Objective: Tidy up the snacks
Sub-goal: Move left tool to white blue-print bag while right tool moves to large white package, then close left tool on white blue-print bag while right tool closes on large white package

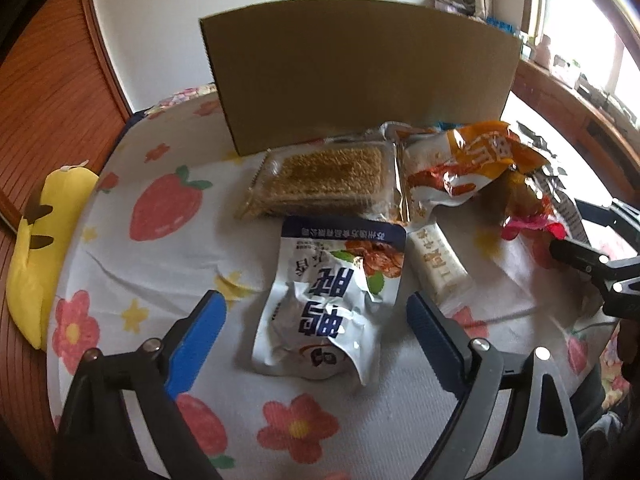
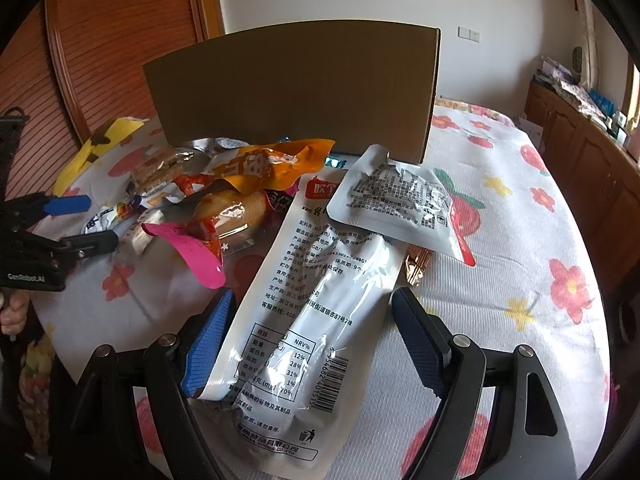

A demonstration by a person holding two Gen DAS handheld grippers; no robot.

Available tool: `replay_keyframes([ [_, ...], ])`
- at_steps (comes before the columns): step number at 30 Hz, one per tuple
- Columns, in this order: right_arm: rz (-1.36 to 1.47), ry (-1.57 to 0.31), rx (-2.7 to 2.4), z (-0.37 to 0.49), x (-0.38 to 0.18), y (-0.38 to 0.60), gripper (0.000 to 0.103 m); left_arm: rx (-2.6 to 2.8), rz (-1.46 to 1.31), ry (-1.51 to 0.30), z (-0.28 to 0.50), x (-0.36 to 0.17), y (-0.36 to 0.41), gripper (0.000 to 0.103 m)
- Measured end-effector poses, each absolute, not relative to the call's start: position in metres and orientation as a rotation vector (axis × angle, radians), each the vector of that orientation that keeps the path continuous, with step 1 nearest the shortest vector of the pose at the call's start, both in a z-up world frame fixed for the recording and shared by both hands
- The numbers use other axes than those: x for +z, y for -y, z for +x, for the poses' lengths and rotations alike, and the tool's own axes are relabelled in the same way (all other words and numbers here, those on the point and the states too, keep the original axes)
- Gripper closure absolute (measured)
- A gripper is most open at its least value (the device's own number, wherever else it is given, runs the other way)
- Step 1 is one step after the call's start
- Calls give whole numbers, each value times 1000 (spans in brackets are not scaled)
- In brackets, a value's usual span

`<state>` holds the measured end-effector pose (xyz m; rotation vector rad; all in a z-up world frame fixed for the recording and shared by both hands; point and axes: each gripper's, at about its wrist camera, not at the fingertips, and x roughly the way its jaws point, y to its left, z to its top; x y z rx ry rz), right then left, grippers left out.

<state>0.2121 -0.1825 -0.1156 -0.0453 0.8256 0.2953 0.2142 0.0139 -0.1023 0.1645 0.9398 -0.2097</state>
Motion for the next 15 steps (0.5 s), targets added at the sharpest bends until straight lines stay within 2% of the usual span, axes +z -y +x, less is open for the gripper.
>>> replay_keyframes([
  [7, -47, -823, 294, 212, -116, 182, 21, -231, 144, -949, 220, -102, -16, 14],
  [11, -50, -823, 294, 212, -116, 182, 21, -257, 122, -942, 218, -101, -19, 36],
  [15, -51, -823, 292, 211, -116, 182, 21, -271, 132, -927, 209, -100, -17, 41],
])
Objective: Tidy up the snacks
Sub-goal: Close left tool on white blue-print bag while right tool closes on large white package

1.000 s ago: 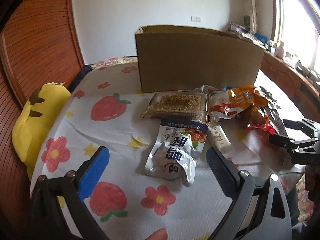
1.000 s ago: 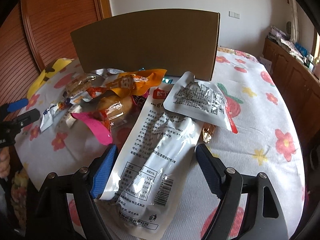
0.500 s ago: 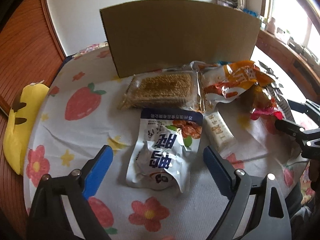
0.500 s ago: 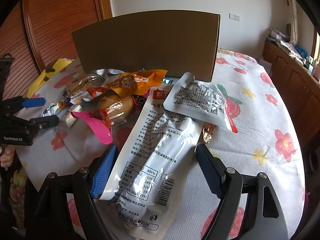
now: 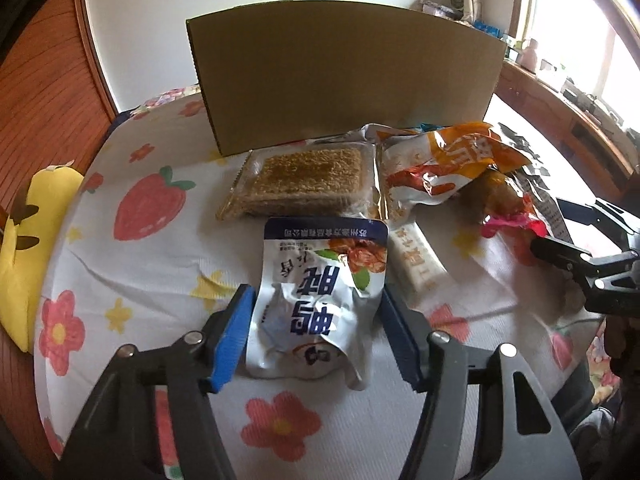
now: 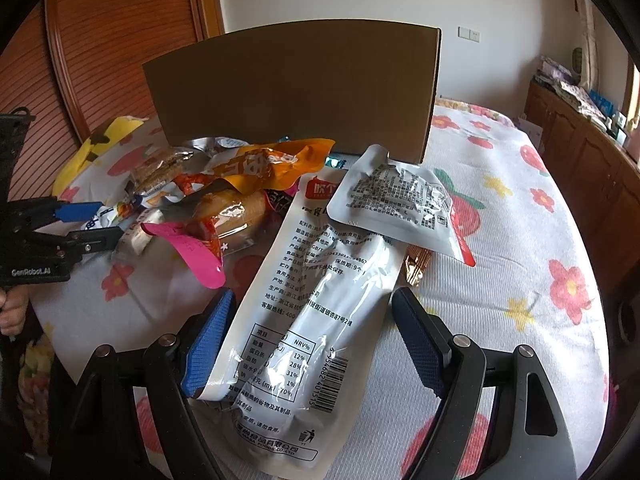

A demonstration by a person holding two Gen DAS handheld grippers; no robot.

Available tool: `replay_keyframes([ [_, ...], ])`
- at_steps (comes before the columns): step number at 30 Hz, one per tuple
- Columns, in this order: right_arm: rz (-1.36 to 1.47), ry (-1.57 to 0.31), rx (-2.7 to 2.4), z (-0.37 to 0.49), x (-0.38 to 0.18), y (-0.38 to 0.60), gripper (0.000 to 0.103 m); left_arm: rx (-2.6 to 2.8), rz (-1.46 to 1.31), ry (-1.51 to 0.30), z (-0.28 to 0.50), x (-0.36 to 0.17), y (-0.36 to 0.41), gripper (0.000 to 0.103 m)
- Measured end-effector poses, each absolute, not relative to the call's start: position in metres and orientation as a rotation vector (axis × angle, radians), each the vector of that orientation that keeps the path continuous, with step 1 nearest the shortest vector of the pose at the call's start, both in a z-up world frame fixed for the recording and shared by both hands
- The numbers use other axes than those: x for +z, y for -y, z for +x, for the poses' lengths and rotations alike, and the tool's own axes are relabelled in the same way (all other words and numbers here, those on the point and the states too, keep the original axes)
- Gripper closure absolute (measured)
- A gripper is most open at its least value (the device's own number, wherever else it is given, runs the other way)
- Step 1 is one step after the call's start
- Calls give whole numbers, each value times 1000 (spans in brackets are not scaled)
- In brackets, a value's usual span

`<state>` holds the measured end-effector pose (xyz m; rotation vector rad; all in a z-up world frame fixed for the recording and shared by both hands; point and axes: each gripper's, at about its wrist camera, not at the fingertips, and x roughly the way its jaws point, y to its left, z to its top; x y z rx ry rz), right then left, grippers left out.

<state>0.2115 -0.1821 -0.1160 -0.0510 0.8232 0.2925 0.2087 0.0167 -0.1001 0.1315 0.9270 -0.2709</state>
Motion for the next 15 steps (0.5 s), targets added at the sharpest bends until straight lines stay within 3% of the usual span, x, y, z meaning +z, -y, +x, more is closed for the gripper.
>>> replay_keyframes([
  [11, -88, -849, 280, 217, -118, 176, 20, -293, 124, -914, 194, -100, -23, 44],
  [15, -99, -864, 274, 220, -117, 176, 24, -304, 93, -903, 191, -100, -27, 44],
])
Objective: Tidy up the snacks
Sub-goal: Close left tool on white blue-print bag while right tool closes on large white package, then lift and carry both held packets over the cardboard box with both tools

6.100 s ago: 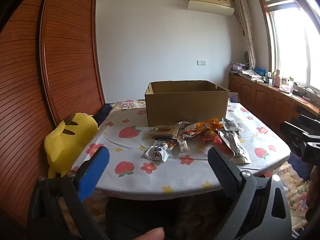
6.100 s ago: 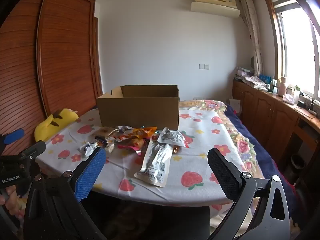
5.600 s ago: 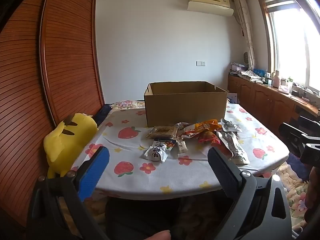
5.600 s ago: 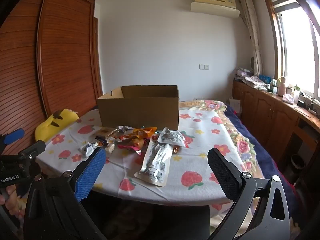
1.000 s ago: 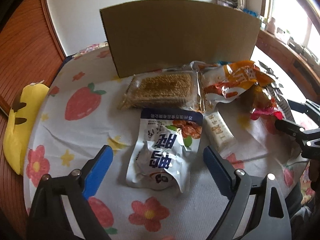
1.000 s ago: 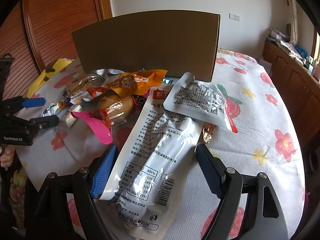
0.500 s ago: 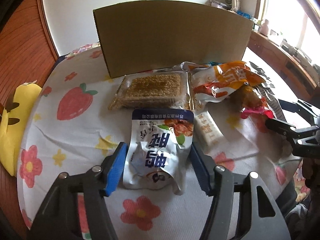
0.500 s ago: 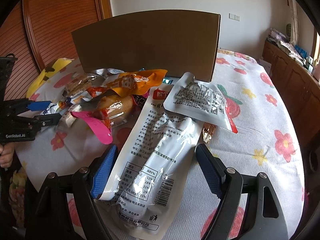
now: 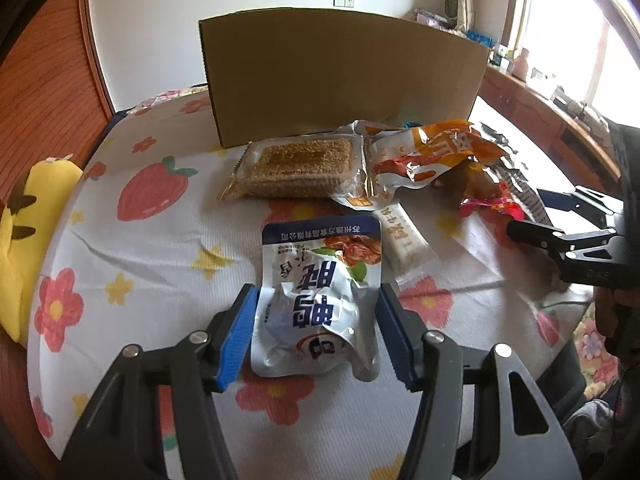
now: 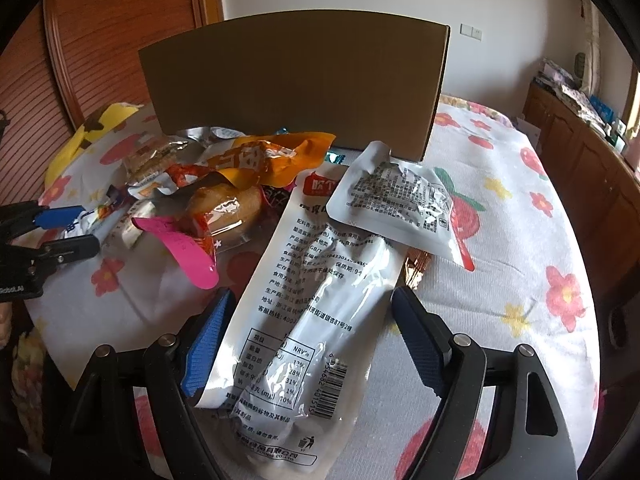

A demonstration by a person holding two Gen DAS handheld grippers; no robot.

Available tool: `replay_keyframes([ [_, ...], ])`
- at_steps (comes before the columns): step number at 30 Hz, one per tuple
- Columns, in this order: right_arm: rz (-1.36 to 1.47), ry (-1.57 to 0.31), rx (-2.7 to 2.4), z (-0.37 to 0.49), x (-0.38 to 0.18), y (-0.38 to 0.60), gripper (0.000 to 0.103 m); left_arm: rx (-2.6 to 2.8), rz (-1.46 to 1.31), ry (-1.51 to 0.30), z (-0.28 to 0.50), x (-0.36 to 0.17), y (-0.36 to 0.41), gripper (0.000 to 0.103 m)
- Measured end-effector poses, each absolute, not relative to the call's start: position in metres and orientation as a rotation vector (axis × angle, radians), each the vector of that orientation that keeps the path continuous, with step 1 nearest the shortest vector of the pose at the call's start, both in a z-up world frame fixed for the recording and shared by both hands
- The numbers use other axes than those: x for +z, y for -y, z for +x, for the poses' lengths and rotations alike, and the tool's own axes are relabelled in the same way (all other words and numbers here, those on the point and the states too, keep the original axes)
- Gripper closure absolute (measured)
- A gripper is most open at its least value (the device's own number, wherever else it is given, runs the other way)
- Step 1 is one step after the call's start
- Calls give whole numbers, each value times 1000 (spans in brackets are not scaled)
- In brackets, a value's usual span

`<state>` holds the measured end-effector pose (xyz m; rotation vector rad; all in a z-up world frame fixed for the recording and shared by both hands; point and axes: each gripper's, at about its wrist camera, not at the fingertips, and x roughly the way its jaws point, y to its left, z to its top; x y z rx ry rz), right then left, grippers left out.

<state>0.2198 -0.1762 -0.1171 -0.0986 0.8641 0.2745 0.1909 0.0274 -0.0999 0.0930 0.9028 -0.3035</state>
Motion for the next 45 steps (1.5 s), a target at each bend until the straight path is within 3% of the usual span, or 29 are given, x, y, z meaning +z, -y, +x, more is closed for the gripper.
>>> replay_keyframes([
  [4, -100, -871, 267, 220, -115, 182, 38, -306, 84, -877, 184, -98, -28, 44],
  [16, -57, -889, 285, 210, -106, 196, 52, -324, 73, -804, 170, -82, -19, 44],
  [45, -5, -783, 260, 205, -29, 229, 55, -327, 68, -712, 153, -37, -6, 44],
])
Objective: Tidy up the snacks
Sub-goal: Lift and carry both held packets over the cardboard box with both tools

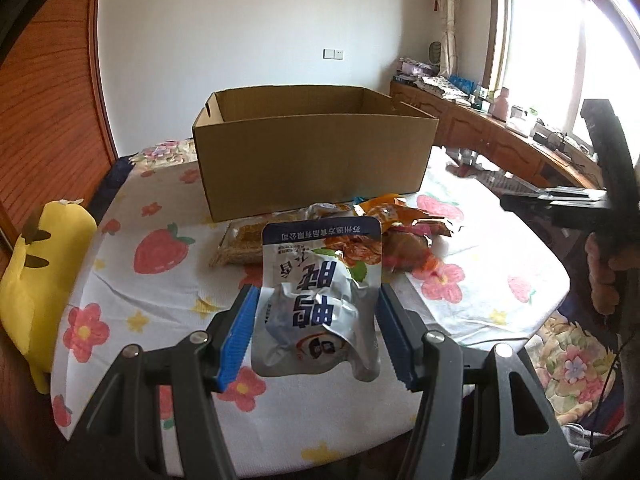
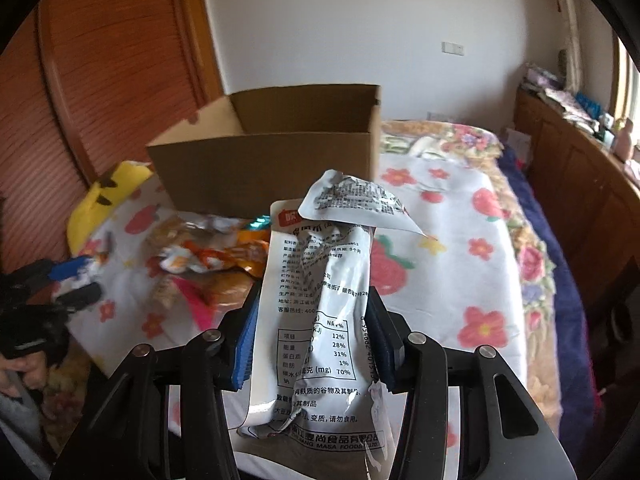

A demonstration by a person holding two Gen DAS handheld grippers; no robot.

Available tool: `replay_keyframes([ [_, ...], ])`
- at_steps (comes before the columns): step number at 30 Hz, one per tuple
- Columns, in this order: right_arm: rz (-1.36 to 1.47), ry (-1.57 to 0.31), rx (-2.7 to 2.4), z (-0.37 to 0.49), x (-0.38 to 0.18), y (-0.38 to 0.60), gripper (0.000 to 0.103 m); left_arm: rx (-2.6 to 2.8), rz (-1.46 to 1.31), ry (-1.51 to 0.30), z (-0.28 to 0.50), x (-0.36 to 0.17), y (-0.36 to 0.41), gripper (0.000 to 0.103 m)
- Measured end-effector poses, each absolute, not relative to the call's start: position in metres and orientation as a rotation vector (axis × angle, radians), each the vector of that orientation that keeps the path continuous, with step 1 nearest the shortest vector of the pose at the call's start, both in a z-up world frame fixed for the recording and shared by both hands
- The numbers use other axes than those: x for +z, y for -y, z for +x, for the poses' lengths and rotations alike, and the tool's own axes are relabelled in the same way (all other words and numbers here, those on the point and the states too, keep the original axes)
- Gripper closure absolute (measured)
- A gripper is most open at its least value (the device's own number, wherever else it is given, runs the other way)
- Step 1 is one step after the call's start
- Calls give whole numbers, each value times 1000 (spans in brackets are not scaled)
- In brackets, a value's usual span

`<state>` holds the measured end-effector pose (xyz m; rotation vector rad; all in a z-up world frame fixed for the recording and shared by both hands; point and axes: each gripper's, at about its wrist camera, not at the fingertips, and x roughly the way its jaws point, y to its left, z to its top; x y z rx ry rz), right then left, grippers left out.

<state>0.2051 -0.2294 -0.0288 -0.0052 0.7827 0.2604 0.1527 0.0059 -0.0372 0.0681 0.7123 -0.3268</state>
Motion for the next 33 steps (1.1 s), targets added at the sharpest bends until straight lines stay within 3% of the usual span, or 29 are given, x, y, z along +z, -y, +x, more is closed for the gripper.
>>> replay_keyframes([
  [16, 250, -841, 534, 214, -34, 210, 55, -296, 76, -683, 141, -19, -8, 44],
  [33, 30, -733, 504, 234, 16, 165, 55, -274, 88, -566, 176, 34, -7, 44],
])
